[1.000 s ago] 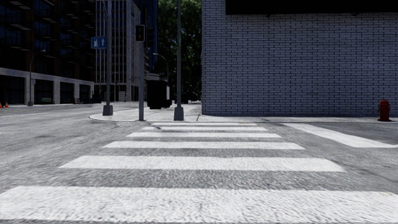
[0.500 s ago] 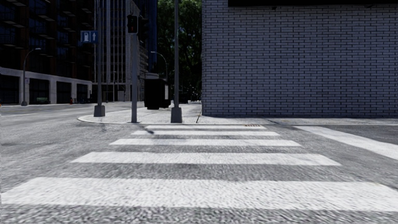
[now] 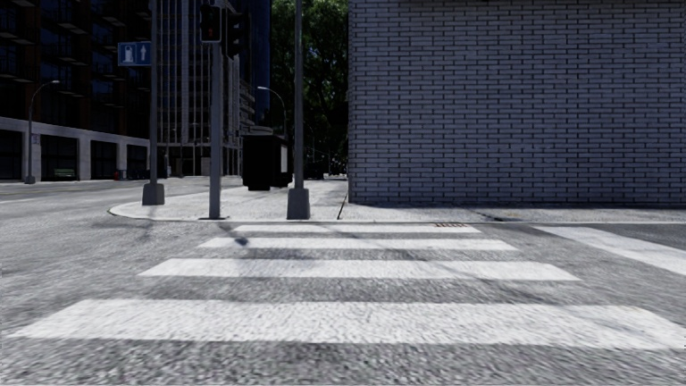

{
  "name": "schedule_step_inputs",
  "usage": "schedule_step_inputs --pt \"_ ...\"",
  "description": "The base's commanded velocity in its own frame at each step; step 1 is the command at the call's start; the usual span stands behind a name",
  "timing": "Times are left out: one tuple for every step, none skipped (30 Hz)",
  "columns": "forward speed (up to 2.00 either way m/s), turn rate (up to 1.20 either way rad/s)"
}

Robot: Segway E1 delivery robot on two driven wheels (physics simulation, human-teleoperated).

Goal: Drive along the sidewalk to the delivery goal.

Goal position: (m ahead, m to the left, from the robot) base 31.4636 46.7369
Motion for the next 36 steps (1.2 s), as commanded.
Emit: schedule_step_inputs --pt "2.0 0.0" --pt "2.0 0.0" --pt "2.0 0.0" --pt "2.0 0.0" --pt "2.0 0.0" --pt "2.0 0.0" --pt "2.0 0.0" --pt "2.0 0.0" --pt "2.0 0.0" --pt "2.0 0.0" --pt "2.0 0.0" --pt "2.0 0.0" --pt "2.0 0.0" --pt "2.0 0.0" --pt "2.0 0.0" --pt "2.0 0.0" --pt "2.0 0.0" --pt "2.0 0.0" --pt "2.0 0.0" --pt "2.0 0.0" --pt "2.0 0.0" --pt "2.0 0.0" --pt "2.0 0.0" --pt "2.0 0.0" --pt "2.0 0.0" --pt "2.0 0.0" --pt "2.0 0.0" --pt "2.0 0.0" --pt "2.0 0.0" --pt "2.0 0.0" --pt "2.0 0.0" --pt "2.0 0.0" --pt "2.0 0.0" --pt "2.0 0.0" --pt "2.0 0.0" --pt "2.0 0.0"
